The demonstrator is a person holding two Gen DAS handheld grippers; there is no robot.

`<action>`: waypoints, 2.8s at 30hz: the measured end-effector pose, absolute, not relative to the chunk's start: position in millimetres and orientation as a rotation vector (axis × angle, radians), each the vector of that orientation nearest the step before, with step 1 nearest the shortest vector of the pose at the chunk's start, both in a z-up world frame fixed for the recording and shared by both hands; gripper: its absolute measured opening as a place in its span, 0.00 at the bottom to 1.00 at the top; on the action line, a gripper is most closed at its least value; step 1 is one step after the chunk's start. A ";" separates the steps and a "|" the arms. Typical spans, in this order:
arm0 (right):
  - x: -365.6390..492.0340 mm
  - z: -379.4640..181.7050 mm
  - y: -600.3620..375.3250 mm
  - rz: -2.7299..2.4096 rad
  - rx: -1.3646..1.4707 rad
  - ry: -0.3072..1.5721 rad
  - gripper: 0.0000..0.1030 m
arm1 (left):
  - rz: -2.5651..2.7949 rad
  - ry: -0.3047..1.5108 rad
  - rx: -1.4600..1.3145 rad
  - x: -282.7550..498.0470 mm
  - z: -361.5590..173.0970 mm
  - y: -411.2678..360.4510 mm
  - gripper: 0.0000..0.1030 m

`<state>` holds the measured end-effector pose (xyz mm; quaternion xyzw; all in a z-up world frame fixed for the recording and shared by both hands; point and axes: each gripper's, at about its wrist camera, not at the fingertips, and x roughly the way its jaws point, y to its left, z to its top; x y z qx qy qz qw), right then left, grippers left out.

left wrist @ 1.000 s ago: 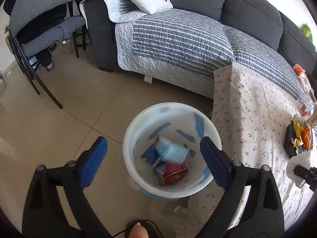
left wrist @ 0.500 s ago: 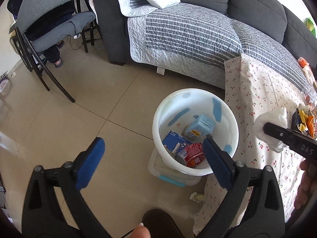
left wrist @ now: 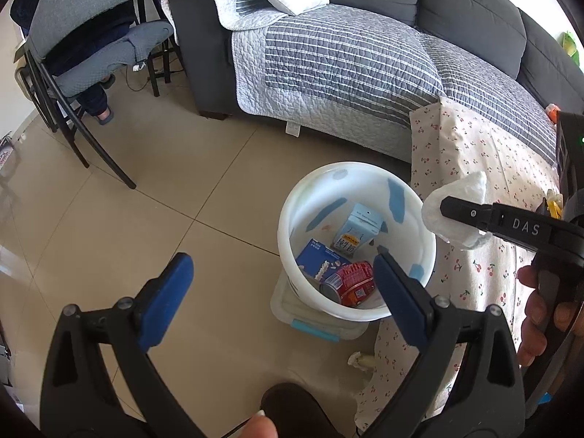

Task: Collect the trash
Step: 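Drop the milk carton into the bin with the left tool while the right tool drops the tissue, then move both tools back over the table toward the remaining trash, then grasp the orange peel with the left tool while the right tool grasps the red can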

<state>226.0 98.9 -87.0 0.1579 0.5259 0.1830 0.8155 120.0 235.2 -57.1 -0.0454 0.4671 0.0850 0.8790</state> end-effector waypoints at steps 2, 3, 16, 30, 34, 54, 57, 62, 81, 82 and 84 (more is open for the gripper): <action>226.4 -82.8 100.0 0.388 0.339 1.120 0.59 | 0.177 0.976 -0.094 120.3 -57.2 234.6 0.96; 225.5 -80.0 98.8 0.389 0.347 1.109 0.65 | 0.176 0.975 -0.094 120.1 -56.8 234.0 0.96; 196.8 -55.9 32.3 0.307 0.281 1.097 0.66 | 0.123 0.986 -0.056 123.0 -54.3 205.6 0.96; 140.7 -23.7 -119.1 0.081 0.136 1.080 0.84 | -0.006 0.980 0.085 135.9 -41.4 105.4 0.99; 131.2 -13.2 -159.0 -0.013 0.093 1.054 0.88 | -0.055 0.993 0.121 143.9 -41.2 69.5 0.99; 102.6 -29.2 -306.1 -0.250 0.273 1.146 0.88 | -0.279 1.039 0.039 191.9 -52.6 -102.4 0.90; 97.6 -28.6 -322.1 -0.281 0.296 1.139 0.88 | -0.353 1.030 -0.033 196.2 -50.6 -117.5 0.72; 90.4 -29.6 -341.8 -0.307 0.321 1.138 0.88 | -0.492 1.001 -0.048 192.1 -46.3 -153.1 0.63; 104.9 -34.9 -378.1 -0.342 0.398 1.086 0.88 | -0.424 1.028 -0.064 198.1 -58.8 -173.1 0.14; 108.6 -36.4 -379.8 -0.338 0.418 1.078 0.88 | -0.426 1.027 -0.064 196.2 -56.6 -169.6 0.14; 117.3 -40.7 -381.8 -0.327 0.461 1.063 0.88 | -0.432 1.020 -0.064 192.5 -51.8 -161.8 0.14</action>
